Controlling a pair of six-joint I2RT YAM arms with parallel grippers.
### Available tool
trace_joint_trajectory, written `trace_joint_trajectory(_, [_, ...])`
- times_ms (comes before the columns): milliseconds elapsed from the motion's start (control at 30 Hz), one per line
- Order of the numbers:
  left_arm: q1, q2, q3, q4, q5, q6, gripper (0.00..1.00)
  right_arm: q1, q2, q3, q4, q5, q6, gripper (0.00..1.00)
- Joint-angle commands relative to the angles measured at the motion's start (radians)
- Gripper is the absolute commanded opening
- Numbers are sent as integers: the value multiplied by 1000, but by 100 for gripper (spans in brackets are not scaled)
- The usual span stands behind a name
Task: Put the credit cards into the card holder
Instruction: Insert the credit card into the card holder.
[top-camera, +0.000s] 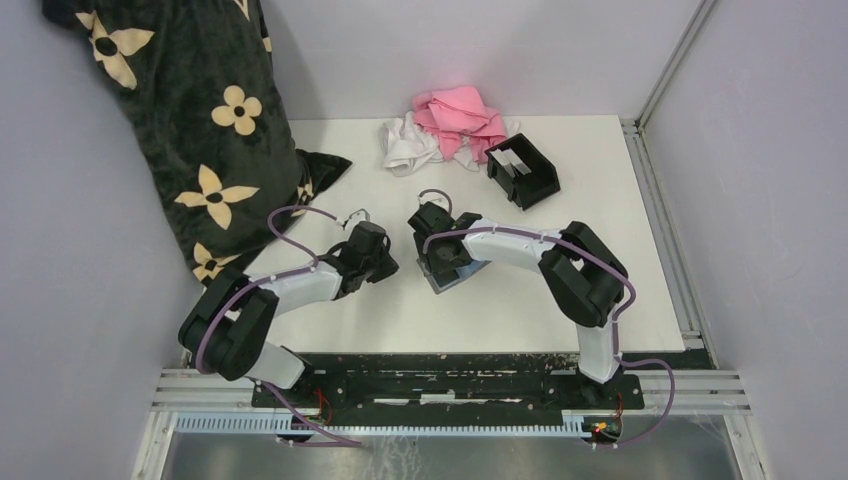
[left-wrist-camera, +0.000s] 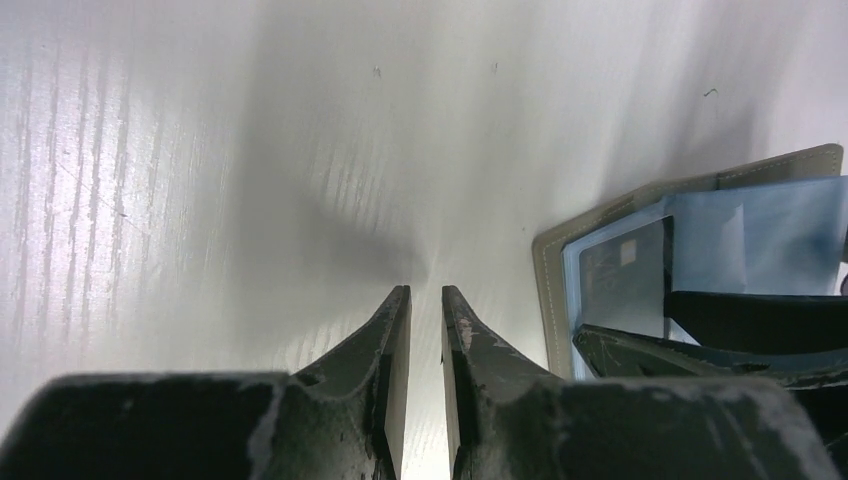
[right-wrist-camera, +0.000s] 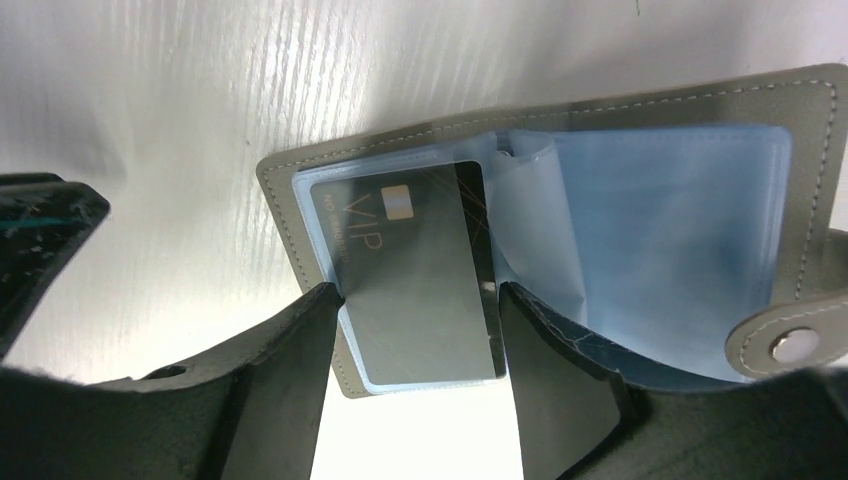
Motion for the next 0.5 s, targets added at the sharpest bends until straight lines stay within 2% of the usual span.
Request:
trace_joint_trajectory(0, [5,-50,0,-9,-43,-19,25,13,-66,-2,-43,11,-39,67])
trace_joint_trajectory(467, [3,-151,22,-82,-124,12,30,15,-142,7,73,-35,-106,67])
